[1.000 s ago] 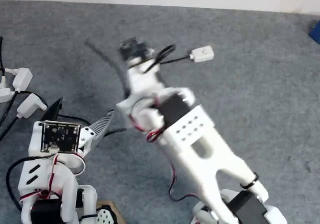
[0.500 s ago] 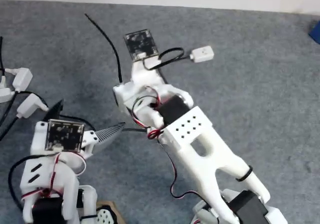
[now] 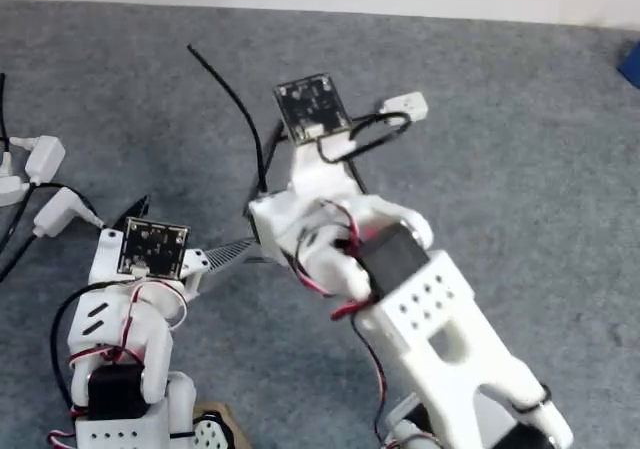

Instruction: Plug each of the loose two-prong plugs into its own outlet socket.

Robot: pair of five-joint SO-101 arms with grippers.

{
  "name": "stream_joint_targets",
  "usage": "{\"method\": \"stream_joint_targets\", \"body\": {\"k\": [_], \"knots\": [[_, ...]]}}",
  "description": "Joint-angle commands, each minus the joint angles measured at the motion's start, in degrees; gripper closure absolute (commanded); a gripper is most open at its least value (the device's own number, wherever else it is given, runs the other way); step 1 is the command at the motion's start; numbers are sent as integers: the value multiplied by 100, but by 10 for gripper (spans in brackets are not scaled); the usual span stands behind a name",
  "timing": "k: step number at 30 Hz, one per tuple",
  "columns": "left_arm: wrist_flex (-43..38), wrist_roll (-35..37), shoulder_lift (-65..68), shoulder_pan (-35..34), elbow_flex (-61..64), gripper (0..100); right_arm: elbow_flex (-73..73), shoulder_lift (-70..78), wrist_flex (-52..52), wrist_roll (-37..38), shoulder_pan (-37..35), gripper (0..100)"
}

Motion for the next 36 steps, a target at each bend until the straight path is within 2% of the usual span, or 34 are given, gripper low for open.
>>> {"method": "stream_joint_targets", "body": {"k": [1, 6, 10, 20, 23, 30, 36], "knots": [[-97, -35, -57, 84, -127, 486, 110, -295, -180, 0, -13, 992], [721, -18, -57, 110, -664, 486, 470, 171, -971, -26, 295, 992], [1380, -18, -57, 426, -1218, 486, 488, 488, -1349, -35, 277, 992], [1503, 97, -57, 769, -1473, 486, 505, 567, -1499, -35, 286, 992], [1310, 105, -13, 760, -1393, 486, 497, 541, -1209, -264, 127, 992], [316, 105, -13, 690, -567, 488, 453, 505, -514, -229, -365, 992], [-255, 79, -13, 136, 189, 486, 330, 277, -101, -35, -330, 992]]}}
